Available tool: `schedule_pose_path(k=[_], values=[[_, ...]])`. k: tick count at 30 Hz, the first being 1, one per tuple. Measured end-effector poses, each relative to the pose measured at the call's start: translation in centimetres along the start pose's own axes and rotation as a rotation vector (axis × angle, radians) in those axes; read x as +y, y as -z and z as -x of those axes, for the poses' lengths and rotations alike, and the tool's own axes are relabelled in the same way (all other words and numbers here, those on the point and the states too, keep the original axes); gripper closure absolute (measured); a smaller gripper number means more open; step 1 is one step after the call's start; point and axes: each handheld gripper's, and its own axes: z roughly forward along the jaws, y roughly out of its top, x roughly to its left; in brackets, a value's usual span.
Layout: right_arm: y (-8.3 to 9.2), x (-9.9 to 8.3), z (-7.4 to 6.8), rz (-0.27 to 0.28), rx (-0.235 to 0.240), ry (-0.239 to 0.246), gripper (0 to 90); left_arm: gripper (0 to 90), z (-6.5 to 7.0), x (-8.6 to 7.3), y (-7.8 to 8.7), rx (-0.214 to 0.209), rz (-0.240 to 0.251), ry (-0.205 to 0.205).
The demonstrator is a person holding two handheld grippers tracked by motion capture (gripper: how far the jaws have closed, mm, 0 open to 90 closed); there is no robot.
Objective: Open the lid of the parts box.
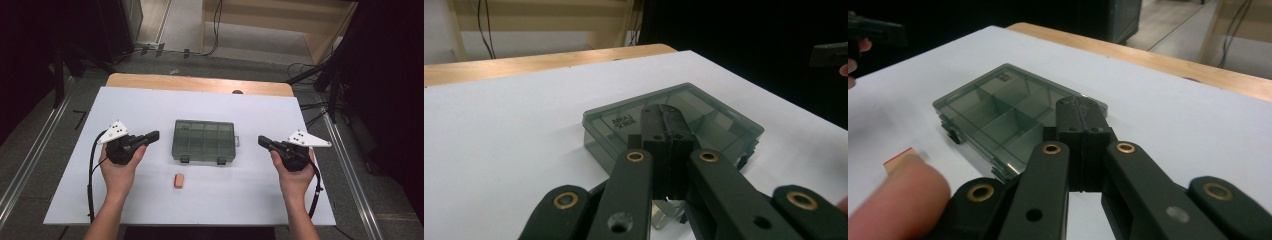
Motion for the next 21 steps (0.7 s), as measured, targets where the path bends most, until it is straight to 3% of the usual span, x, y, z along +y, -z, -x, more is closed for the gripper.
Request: schedule_pose_path(k=[9, 15, 17, 20, 21], values=[[-1.5, 1.0, 0.4, -0.031, 0.036, 0.046, 88.8, 90.0, -1.2, -0.4, -1.3, -0.021, -0.028, 0.015], [-2.4, -0.2, 0.8, -0.068, 0.073, 0.046, 88.9, 90.0, -1.4, -1.5, -2.3, -0.076, -0.097, -0.014], [-3.0, -0.9, 0.7, -0.118, 0.071, 0.062, 88.9, 90.0, -1.4, -2.0, -2.3, -0.085, -0.103, -0.007], [-3.5, -1.2, 0.7, -0.14, 0.083, 0.066, 88.9, 90.0, -1.6, -2.7, -2.6, -0.074, -0.147, -0.011], [-4.0, -1.5, 0.7, -0.152, 0.105, 0.061, 88.9, 90.0, -1.5, -2.9, -2.8, -0.06, -0.171, -0.033]])
